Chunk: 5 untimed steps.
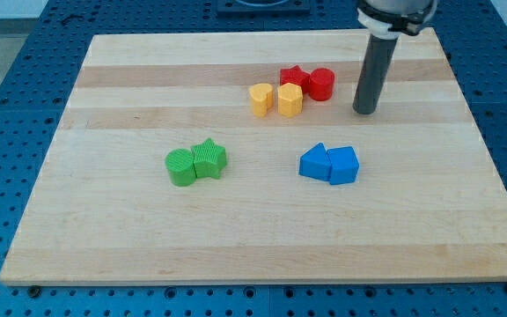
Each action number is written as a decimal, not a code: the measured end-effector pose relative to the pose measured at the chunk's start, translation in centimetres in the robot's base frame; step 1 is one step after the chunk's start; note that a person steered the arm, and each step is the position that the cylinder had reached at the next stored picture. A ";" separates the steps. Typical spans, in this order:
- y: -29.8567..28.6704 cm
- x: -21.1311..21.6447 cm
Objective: Slide the yellow hexagon along with the yellow heart towards the top left
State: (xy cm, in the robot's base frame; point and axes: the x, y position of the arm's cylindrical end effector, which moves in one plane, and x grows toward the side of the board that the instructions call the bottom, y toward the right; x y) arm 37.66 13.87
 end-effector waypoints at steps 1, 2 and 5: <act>-1.9 0.0; -3.9 -0.3; -8.9 -1.2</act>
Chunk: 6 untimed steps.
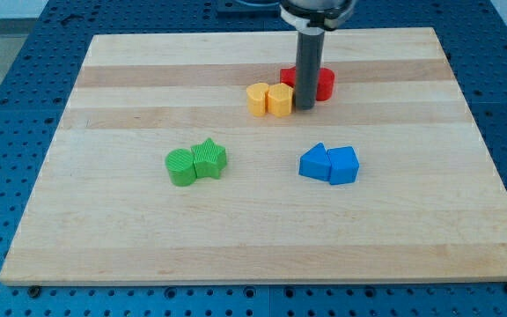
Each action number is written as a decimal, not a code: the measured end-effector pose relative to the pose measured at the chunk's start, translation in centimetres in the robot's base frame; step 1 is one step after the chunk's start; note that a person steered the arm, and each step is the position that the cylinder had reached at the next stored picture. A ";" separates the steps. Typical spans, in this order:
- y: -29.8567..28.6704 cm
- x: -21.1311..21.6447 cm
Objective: Slide the yellow hexagon along with the yellow heart towards the top left
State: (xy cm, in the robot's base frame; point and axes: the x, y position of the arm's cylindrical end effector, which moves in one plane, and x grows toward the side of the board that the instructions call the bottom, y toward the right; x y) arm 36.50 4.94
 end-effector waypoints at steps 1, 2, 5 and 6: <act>-2.0 0.0; -4.0 0.0; -10.5 -0.1; -11.7 -0.9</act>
